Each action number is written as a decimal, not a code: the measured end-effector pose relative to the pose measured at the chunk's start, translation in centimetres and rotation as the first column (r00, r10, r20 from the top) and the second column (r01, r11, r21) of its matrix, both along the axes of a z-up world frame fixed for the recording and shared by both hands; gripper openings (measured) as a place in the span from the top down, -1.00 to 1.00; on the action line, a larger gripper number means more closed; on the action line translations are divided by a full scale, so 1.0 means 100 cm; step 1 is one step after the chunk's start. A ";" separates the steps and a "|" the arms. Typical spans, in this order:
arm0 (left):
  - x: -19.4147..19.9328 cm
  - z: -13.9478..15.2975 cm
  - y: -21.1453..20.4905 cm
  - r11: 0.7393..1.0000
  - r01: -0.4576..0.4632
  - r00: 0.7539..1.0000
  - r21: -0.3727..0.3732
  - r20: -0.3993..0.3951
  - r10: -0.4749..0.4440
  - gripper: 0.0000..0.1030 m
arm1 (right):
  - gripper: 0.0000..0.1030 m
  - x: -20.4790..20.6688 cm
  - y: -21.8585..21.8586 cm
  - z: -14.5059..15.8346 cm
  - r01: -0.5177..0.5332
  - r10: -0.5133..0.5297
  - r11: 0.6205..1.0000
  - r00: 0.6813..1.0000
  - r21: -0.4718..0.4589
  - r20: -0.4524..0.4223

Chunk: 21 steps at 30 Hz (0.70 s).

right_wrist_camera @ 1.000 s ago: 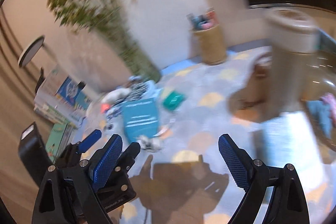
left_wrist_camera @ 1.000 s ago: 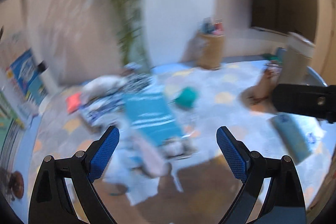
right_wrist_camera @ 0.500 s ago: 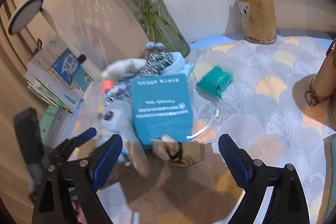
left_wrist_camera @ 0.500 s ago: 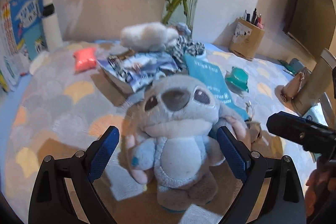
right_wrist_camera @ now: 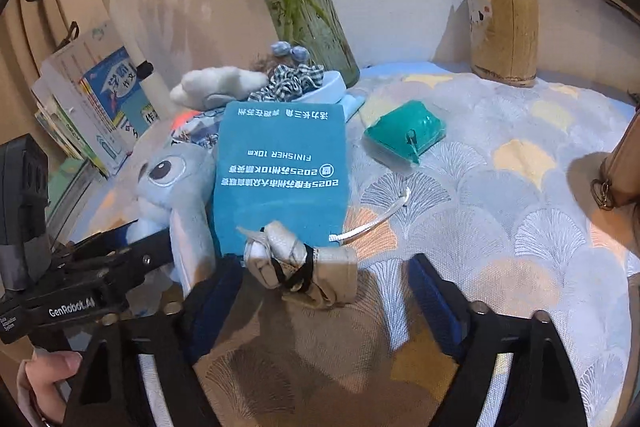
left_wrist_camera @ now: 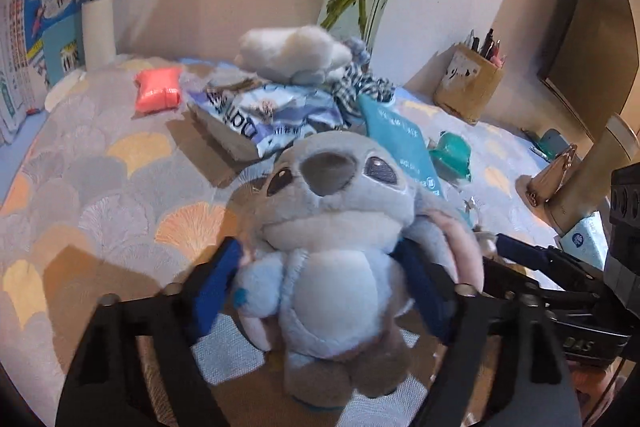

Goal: Organize soft objects
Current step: 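Grasp the grey plush toy with the left tool while the right tool grasps the beige glove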

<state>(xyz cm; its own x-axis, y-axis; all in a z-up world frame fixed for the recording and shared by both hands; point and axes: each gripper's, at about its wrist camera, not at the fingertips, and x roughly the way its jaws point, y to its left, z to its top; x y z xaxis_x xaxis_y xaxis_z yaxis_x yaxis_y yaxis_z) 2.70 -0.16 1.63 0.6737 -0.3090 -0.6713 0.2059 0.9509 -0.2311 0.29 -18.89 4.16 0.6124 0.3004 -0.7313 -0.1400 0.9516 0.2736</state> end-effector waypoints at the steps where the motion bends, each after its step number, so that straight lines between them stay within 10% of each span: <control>1: -0.002 0.002 0.000 1.000 -0.001 1.000 0.004 0.013 0.001 -0.27 | -0.21 0.000 0.001 0.000 -0.009 0.009 1.000 1.000 -0.003 0.001; 3: -0.006 0.006 0.001 1.000 -0.005 0.999 0.001 0.047 0.004 -0.09 | 0.07 -0.001 0.006 0.001 -0.027 0.027 1.000 1.000 -0.008 0.004; 10: -0.009 0.009 0.004 1.000 -0.003 0.997 -0.008 0.078 0.004 0.00 | 0.10 -0.013 -0.007 0.009 0.009 -0.015 0.997 0.997 0.071 0.081; 14: 0.004 -0.002 0.003 1.000 0.019 1.000 -0.013 -0.016 -0.019 -0.30 | 0.10 -0.020 -0.022 0.012 0.030 -0.050 0.986 0.992 0.167 0.114; 21: -0.013 0.008 0.008 1.000 -0.020 0.996 -0.017 0.089 0.021 0.05 | 0.09 -0.018 -0.027 0.010 0.038 -0.058 0.979 0.994 0.199 0.095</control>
<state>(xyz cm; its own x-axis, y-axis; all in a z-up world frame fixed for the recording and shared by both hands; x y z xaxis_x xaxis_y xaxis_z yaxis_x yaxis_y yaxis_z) 1.41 0.67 2.48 0.7369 -0.3046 -0.6034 0.2066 0.9515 -0.2280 -1.49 -21.56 5.20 0.6965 0.4002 -0.5956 -0.1312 0.8871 0.4426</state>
